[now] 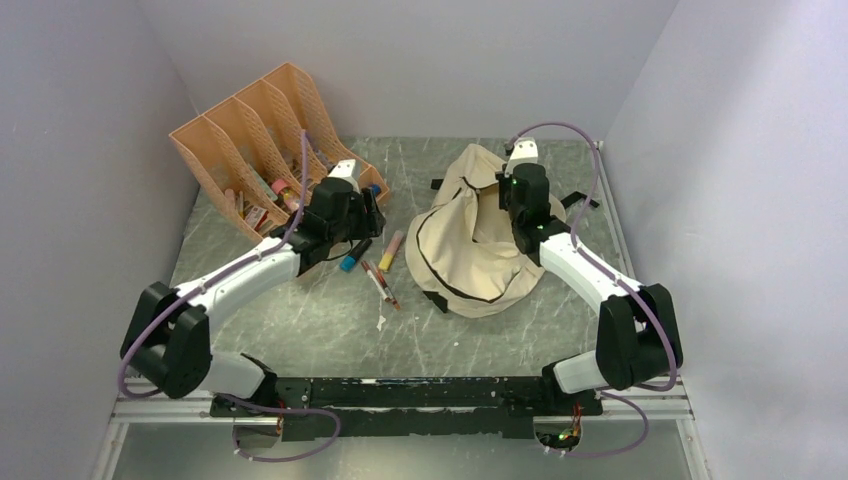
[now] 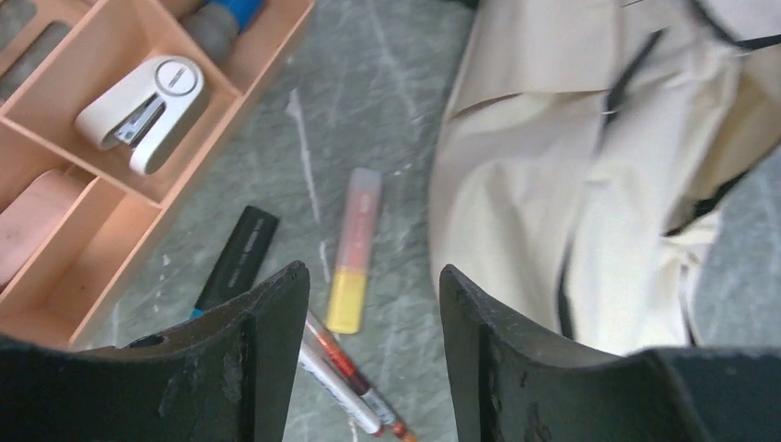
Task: Pack the student bag
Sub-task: Pick up the stationery from the center of the board, then place the stationery in the student bag.
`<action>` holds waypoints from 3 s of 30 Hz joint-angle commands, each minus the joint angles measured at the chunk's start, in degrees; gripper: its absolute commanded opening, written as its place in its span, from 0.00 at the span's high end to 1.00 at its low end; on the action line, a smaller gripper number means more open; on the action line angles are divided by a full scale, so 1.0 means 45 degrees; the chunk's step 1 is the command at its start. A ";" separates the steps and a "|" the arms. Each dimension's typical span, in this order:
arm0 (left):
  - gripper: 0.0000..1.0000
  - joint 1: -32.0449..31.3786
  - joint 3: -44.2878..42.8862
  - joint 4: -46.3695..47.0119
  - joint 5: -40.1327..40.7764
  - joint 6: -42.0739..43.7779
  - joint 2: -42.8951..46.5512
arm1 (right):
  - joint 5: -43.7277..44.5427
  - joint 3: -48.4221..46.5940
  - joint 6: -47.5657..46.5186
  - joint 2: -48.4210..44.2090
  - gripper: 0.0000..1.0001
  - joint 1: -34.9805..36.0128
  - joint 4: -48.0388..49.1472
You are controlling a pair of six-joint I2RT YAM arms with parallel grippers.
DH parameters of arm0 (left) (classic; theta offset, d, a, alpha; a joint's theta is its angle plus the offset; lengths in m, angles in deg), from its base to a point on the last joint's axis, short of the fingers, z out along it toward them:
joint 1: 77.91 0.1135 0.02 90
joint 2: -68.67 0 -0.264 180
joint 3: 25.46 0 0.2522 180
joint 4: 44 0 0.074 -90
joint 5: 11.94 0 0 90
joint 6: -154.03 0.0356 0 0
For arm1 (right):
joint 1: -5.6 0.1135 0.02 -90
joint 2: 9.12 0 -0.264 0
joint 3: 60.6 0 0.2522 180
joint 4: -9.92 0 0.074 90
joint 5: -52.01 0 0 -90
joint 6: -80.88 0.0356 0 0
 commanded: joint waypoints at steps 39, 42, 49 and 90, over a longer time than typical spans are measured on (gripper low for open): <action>0.47 -0.1077 -0.3333 -0.2302 0.0949 0.2391 -0.7281 | -0.1192 0.1430 0.1413 -0.0683 1.00 -0.0262 0.0572; 0.57 -0.1081 -0.3266 -0.2290 0.0976 0.2351 -0.7225 | -0.1268 0.1419 0.1452 -0.0764 1.00 -0.0277 0.0488; 0.81 -0.1071 -0.3090 -0.2442 0.1123 0.2182 -0.6571 | -0.1131 0.1195 0.1756 -0.0941 1.00 -0.0271 -0.0214; 0.95 -0.4309 -0.5037 0.4360 -0.2213 -0.3291 -0.6470 | -0.1779 -0.1246 0.6303 -0.1408 1.00 -0.0243 -0.4597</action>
